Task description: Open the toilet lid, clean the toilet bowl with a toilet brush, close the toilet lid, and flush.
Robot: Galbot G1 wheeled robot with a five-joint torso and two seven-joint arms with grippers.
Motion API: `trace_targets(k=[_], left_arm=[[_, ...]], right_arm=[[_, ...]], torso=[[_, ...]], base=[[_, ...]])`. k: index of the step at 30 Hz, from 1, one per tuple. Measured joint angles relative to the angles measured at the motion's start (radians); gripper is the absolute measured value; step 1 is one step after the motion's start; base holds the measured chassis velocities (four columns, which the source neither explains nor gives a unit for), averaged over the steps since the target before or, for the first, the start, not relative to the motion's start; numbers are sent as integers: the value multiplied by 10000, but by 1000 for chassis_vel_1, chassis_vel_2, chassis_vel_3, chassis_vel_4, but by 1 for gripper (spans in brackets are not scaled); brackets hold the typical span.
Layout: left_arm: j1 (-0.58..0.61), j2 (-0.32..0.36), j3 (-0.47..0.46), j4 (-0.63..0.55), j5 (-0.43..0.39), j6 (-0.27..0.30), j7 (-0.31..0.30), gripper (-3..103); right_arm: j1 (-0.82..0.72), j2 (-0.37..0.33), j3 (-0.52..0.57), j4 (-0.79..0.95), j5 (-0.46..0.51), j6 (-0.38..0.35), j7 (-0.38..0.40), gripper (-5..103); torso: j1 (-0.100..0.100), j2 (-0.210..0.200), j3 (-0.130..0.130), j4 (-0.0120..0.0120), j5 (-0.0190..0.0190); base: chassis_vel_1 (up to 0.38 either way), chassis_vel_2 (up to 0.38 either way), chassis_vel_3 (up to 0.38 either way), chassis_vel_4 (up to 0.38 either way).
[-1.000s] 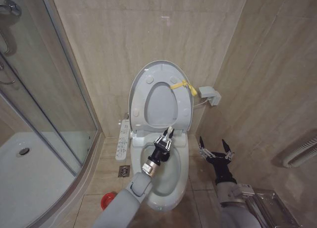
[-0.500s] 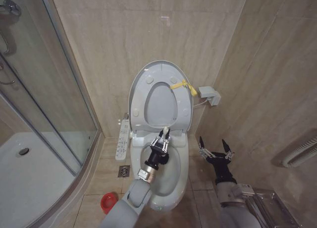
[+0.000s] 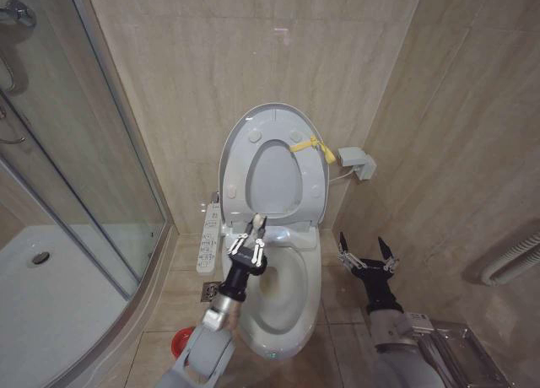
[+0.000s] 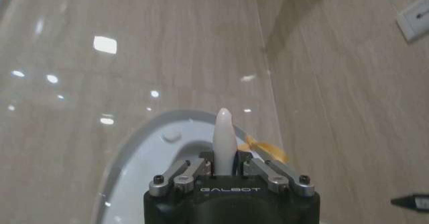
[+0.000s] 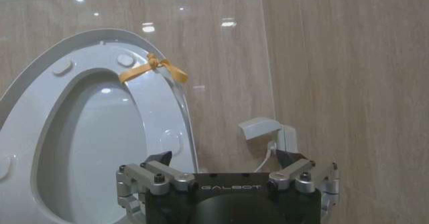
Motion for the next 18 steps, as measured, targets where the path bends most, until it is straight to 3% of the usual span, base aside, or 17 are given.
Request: trace_targets(k=[8, 13, 14, 18], left_arm=[[2020, 16, -668, -1733, 1040, 144, -567, 22], [3308, -249, -1015, -2582, 1774, 234, -1221, 22], [4129, -407, -1411, -3032, 1894, 360, -1752, 22], [4469, -385, -2168, -3234, 1874, 374, -2197, 22]], right_arm=[[0, 0, 0, 0, 1, 0, 0, 100], [0, 0, 0, 0, 1, 0, 0, 100], [0, 0, 0, 0, 0, 0, 0, 100], [0, 0, 0, 0, 0, 0, 0, 100]], torso=[[0, 0, 0, 0, 1], [0, 0, 0, 1, 1], [0, 0, 0, 3, 1], [0, -1, 0, 1, 1]], base=[[0, 0, 0, 0], [0, 0, 0, 0], [0, 0, 0, 0], [0, 0, 0, 0]])
